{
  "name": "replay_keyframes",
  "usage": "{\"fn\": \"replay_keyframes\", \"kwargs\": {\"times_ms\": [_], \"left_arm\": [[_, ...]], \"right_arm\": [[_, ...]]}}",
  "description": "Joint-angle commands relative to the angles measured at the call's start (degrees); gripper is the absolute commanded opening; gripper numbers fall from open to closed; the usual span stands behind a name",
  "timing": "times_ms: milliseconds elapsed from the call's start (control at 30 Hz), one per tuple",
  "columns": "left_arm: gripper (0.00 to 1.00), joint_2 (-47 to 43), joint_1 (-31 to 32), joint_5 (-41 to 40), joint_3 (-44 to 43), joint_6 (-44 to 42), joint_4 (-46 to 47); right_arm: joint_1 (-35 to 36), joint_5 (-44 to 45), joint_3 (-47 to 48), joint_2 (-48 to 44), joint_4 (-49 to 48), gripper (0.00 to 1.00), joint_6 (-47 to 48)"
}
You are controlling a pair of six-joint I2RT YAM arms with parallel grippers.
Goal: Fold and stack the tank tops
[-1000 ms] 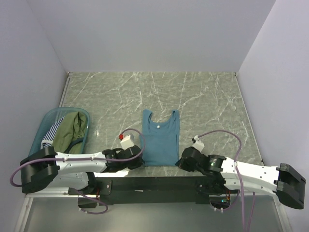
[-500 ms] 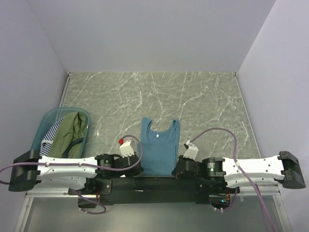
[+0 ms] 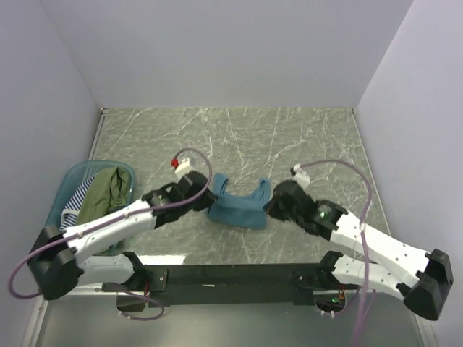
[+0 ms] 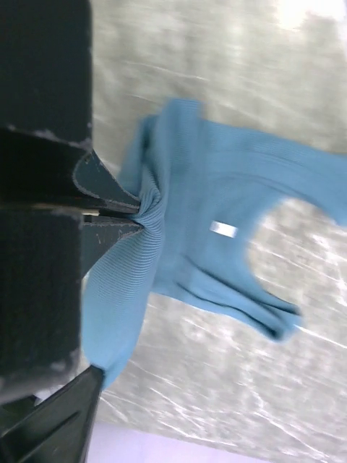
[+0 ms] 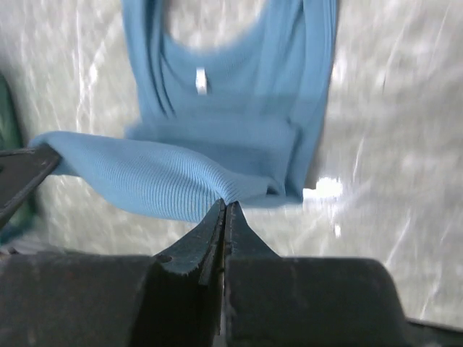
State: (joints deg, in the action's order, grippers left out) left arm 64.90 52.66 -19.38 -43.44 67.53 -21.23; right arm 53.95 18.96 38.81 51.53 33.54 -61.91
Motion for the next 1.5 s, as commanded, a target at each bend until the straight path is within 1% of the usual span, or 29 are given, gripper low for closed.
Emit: {"fn": "replay_keyframes", "kwargs": {"times_ms": [0,33,67,100,133,167,200,233,267,300,333,367,433,467,500,533,633,667,800,867,933,1000,1033,1167,1300,1333,1400,1433,1467], "left_arm": [[0.00,5.9,-6.9,7.1,-6.9,-8.2,7.8],[0.01,8.1,-8.4,8.1,-8.4,-9.0,8.5],[0.01,13.1,-11.7,9.9,-10.1,-10.6,9.1],[0.01,15.8,-13.2,12.6,-14.0,-11.4,9.5],[0.00,18.6,-14.5,13.9,-16.2,-12.2,10.1],[0.02,24.2,-17.1,14.9,-20.3,-13.5,10.4],[0.04,27.2,-18.4,17.8,-22.3,-14.3,11.5],[0.08,30.2,-19.4,18.9,-24.3,-14.6,12.4],[0.22,35.8,-21.4,20.4,-28.2,-15.5,13.0],[0.30,38.3,-22.2,22.9,-29.9,-15.8,13.4],[0.36,40.2,-22.8,23.6,-31.4,-16.1,13.8],[0.48,42.5,-23.7,24.1,-33.1,-17.0,13.9],[0.55,42.8,-24.0,23.6,-33.7,-17.9,13.9],[0.58,41.7,-24.1,22.9,-33.3,-19.0,13.7],[0.59,40.8,-24.1,22.0,-32.7,-19.3,13.2],[0.59,39.7,-24.1,20.3,-31.7,-19.3,12.8],[0.55,34.3,-24.1,19.6,-25.2,-17.4,13.3],[0.52,32.1,-24.0,19.6,-21.3,-16.4,13.4],[0.53,28.7,-21.8,19.6,-13.5,-15.3,17.3],[0.56,27.4,-19.8,20.1,-9.3,-15.0,19.4],[0.57,26.9,-18.6,19.9,-7.4,-14.4,20.8],[0.58,26.6,-17.2,19.9,-5.0,-14.0,20.8],[0.58,26.6,-16.8,19.6,-4.3,-13.9,22.6],[0.54,28.1,-16.0,19.6,-1.6,-12.8,23.8],[0.46,29.2,-15.6,19.6,-0.7,-11.7,23.6],[0.38,29.4,-15.4,19.6,-0.8,-11.0,23.4],[0.32,29.8,-15.2,19.6,-0.2,-10.4,23.7],[0.25,29.8,-15.1,19.6,0.5,-9.4,23.8],[0.21,29.7,-15.0,19.6,0.8,-9.2,24.1]], "right_arm": [[-10.9,-6.8,7.1,5.0,-5.2,0.00,13.6],[-13.9,-8.5,8.2,6.6,-6.3,0.00,17.0],[-16.7,-10.2,10.6,10.0,-6.9,0.00,18.4],[-21.4,-13.3,11.6,11.9,-7.8,0.00,19.7],[-23.7,-14.7,12.8,14.1,-9.4,0.00,22.1],[-25.8,-16.6,15.3,19.1,-9.9,0.00,23.1],[-29.2,-18.8,16.7,21.7,-10.5,0.00,23.9],[-30.4,-18.8,18.1,24.5,-11.1,0.11,25.2],[-31.6,-20.1,20.7,29.5,-11.5,0.24,25.8],[-32.9,-21.1,22.0,31.8,-11.7,0.41,26.3],[-33.4,-20.9,23.3,33.4,-11.3,0.47,27.3],[-33.6,-20.5,25.2,35.6,-10.9,0.53,27.7],[-34.3,-18.2,25.7,36.0,-9.9,0.62,28.4],[-34.5,-17.1,25.0,35.0,-9.6,0.63,28.4],[-34.7,-16.5,24.3,34.3,-9.5,0.63,28.4],[-34.7,-15.7,23.3,33.3,-9.6,0.63,28.2],[-34.6,-16.0,17.9,30.0,-11.6,0.63,27.4],[-34.6,-16.4,15.2,29.0,-12.1,0.63,27.2],[-33.9,-18.7,9.2,28.1,-16.3,0.63,26.3],[-33.6,-18.8,7.4,29.2,-18.3,0.64,26.5],[-33.6,-22.1,6.7,30.1,-21.0,0.64,26.8],[-33.5,-22.1,6.7,31.5,-21.8,0.65,26.8],[-33.5,-22.2,6.9,32.1,-22.2,0.65,26.8],[-33.2,-22.7,8.9,36.0,-23.0,0.65,27.5],[-32.4,-22.7,10.9,39.4,-23.0,0.63,27.8],[-32.2,-22.7,11.4,39.9,-23.1,0.63,27.9],[-32.1,-22.4,12.1,41.3,-22.7,0.61,27.9],[-32.1,-22.2,12.6,41.9,-22.6,0.59,27.9],[-32.0,-21.7,12.9,42.1,-22.6,0.59,27.9]]}}
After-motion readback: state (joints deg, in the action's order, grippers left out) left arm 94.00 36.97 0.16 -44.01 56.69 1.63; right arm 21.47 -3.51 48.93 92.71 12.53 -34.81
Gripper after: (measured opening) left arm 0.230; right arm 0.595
